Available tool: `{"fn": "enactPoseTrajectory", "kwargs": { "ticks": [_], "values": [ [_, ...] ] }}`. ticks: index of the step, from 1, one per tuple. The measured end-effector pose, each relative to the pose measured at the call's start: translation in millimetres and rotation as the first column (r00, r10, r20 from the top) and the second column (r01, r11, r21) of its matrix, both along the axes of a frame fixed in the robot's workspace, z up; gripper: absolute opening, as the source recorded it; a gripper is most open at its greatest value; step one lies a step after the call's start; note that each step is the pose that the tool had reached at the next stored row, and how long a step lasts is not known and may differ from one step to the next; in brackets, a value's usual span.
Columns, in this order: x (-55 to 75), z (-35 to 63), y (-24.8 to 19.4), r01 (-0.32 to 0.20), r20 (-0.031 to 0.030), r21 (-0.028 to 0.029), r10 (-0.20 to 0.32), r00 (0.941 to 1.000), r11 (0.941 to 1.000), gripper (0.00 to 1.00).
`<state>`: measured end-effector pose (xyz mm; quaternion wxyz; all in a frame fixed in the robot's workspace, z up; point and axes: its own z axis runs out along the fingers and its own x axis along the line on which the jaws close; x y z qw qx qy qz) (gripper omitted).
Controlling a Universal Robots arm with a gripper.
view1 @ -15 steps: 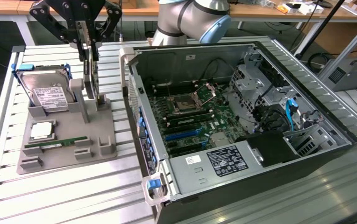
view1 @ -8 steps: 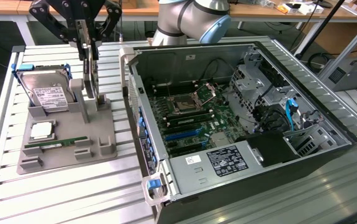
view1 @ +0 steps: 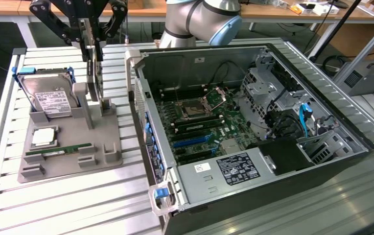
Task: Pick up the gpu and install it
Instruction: 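Pick up the gpu and move the gpu toward the slot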
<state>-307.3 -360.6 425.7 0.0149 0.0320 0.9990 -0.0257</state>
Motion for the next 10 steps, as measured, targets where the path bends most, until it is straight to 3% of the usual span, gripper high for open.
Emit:
{"fn": "enactPoseTrajectory", "kwargs": {
  "ticks": [10],
  "values": [
    [0.0, 6.5, 0.0, 0.000, 0.0000, -0.0005, 0.000, 1.0000, 1.0000, 0.27]
  ]
}}
